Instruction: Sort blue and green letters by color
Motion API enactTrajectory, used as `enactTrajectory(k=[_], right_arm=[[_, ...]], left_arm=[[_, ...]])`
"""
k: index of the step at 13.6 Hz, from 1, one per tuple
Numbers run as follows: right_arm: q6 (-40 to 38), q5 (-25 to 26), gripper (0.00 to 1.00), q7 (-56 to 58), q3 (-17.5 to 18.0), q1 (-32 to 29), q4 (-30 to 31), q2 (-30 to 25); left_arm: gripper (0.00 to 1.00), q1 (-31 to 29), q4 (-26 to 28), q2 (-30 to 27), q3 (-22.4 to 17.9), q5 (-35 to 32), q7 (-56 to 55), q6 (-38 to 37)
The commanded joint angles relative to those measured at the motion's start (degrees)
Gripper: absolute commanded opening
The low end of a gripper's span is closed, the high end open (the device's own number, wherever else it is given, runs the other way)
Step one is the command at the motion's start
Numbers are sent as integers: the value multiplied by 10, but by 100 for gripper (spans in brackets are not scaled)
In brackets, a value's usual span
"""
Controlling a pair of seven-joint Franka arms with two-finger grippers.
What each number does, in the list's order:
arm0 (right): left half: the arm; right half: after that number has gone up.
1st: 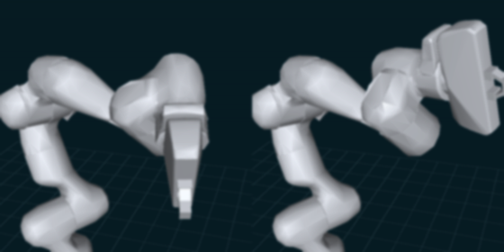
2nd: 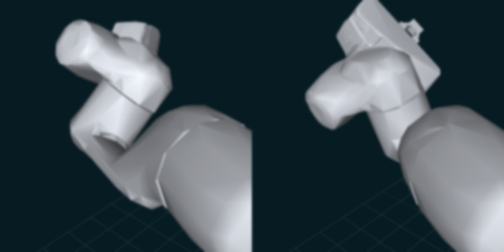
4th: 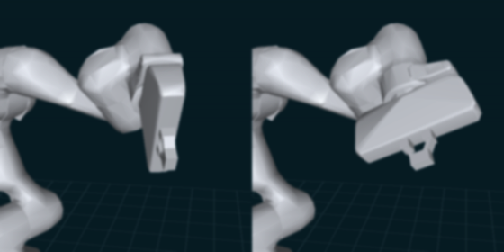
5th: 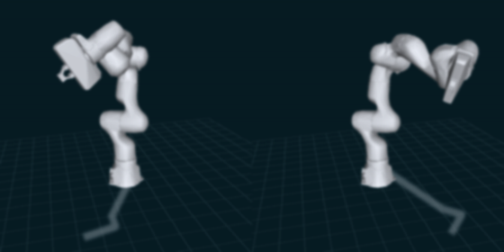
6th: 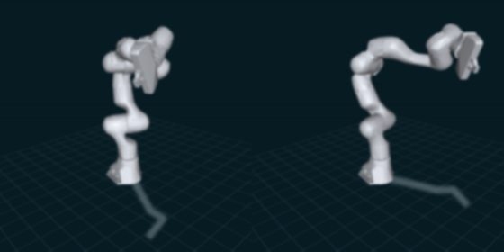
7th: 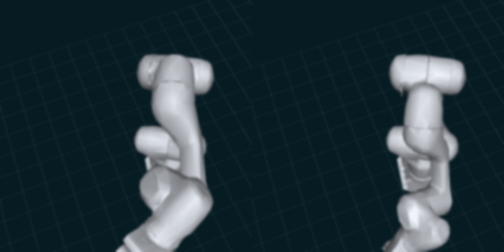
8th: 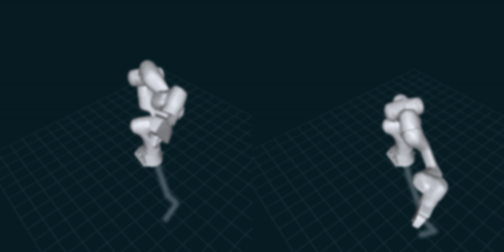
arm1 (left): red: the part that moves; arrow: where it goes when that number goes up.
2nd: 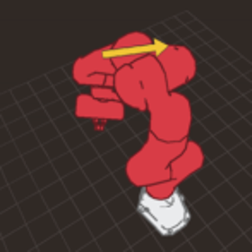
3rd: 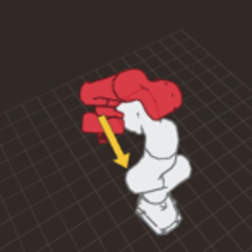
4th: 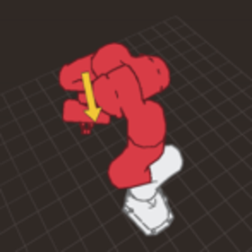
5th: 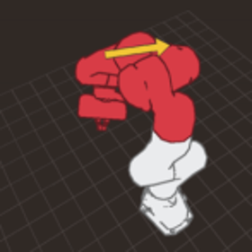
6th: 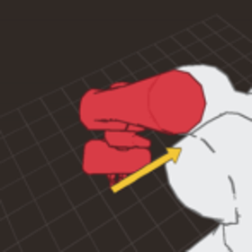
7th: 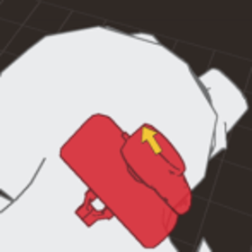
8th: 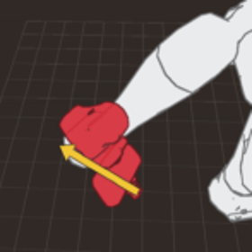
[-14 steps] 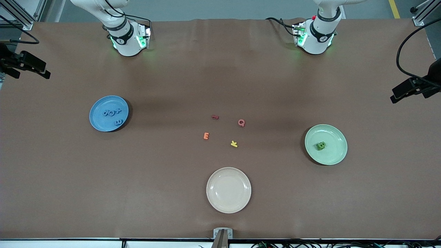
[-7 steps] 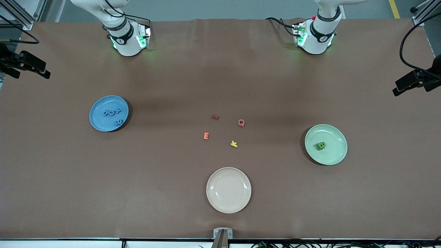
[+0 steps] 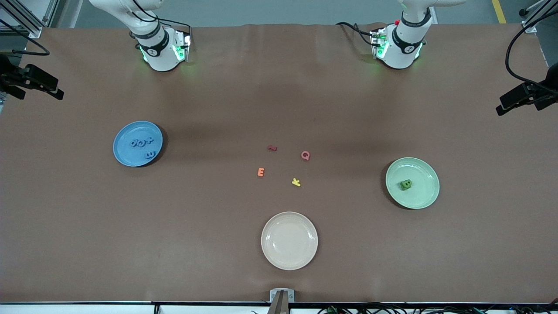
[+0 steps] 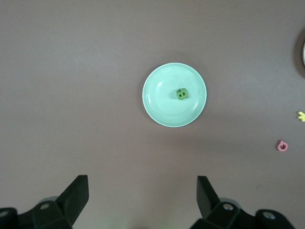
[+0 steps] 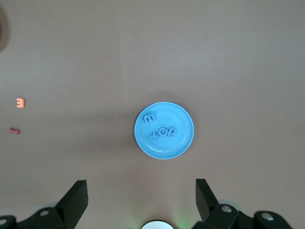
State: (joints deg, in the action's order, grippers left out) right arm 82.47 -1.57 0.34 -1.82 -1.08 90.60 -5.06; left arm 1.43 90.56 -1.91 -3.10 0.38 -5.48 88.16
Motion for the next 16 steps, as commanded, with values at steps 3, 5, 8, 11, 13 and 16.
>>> enactTrajectory(k=[3,5,8,11,13,16], right_arm=[[1,-9,100,7,4,-9,11,-14],[1,-9,100,7,4,-9,11,-14],[1,-9,100,7,4,-9,11,-14],[1,-9,100,7,4,-9,11,-14],[1,-9,100,7,4,-10,11,-14],[1,-9,100,7,4,-10,11,-14]], left_arm=[[100,4,14,-15,16,9,3,3],[100,3,14,-13,31,9,-1,3],[100,7,9,-10,34,9,-2,3],[100,10,9,-4,34,5,3,3],[100,9,7,-1,50,1,6,2],[100,9,3,-1,73,-25,-1,1]])
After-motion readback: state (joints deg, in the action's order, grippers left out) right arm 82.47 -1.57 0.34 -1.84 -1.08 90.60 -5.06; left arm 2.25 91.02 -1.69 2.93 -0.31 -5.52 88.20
